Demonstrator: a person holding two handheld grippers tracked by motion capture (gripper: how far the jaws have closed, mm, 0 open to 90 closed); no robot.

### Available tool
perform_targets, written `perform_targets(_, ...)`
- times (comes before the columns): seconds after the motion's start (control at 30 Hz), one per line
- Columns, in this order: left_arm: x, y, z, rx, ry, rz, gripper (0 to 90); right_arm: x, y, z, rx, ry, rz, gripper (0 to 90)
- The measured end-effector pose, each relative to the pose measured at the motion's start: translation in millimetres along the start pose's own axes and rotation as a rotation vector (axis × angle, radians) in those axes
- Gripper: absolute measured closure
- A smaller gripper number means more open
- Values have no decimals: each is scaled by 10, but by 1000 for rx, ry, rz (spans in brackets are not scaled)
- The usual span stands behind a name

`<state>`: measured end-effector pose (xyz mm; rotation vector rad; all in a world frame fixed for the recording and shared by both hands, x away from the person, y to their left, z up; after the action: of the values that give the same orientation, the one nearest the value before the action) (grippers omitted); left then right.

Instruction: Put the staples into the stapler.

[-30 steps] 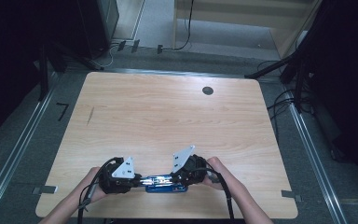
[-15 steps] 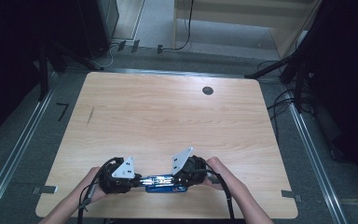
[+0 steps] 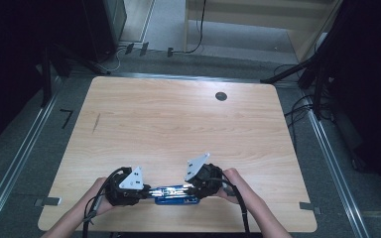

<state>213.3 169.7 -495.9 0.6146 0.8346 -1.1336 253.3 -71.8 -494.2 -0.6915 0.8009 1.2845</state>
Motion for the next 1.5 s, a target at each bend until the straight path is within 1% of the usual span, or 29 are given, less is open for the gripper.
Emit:
perform_targets(0.03,0,0,0,0,0,0,760,5,5,11,20,1,-13,611)
perform_targets(0.2,2,-2,0,1,-2,1,760,48,28,60,91,-1,-48,587)
perform_targets(0.27,2,-2,-1,1,-2,1,760,72,34,82,116,1,-75,582)
perform_targets(0.33,2,-3,-1,2,-3,2,760,92,37,92,135,4,-79,572)
perform_targets(0.37,2,-2,0,1,-2,2,760,104,38,94,144,9,-89,571)
perform_targets(0.43,1,-2,-1,2,-2,1,759,120,40,92,151,20,-94,560)
perform_targets(0.5,2,-2,-1,2,-2,1,759,132,39,83,154,21,-110,559)
perform_targets(0.53,2,-2,-1,3,-3,1,759,138,39,77,164,21,-114,559)
perform_targets(0.6,2,-2,-1,3,-3,2,759,139,37,64,169,24,-118,563)
perform_targets(0.7,3,-5,0,4,-4,3,759,133,26,47,184,16,-103,565)
perform_targets(0.83,3,-9,1,6,-3,5,756,139,40,54,176,18,-109,585)
perform_targets(0.9,3,-6,0,7,-6,6,751,143,35,50,186,18,-107,595)
perform_targets(0.93,5,1,2,6,-5,23,721,147,31,45,183,11,-105,597)
perform_targets(0.97,8,13,2,-2,-9,24,672,150,32,43,189,11,-102,597)
perform_targets(1.03,5,36,-7,-12,-10,10,654,150,29,41,190,9,-101,597)
perform_targets(1.13,4,49,-15,-26,-14,13,625,150,34,43,191,11,-103,600)
perform_targets(1.2,-5,61,-24,-28,-10,12,609,150,37,42,192,11,-103,607)
perform_targets(1.3,-24,84,-48,-43,-6,8,583,149,40,40,202,11,-99,622)
perform_targets(1.37,-35,92,-68,-54,-9,6,578,150,42,41,194,10,-101,631)
perform_targets(1.5,-56,109,-97,-68,-8,0,571,152,47,47,195,13,-102,636)
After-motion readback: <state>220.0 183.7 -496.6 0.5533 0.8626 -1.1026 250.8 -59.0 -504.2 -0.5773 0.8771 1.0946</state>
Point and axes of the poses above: each handheld gripper's, and its own axes: x roughly forward along the jaws, z roughly out of its top, y roughly to its left, the point moved 2 cm from there along x, roughly forward along the jaws, and after that the axes turned 2 degrees about -z, right-handed, at the moved point
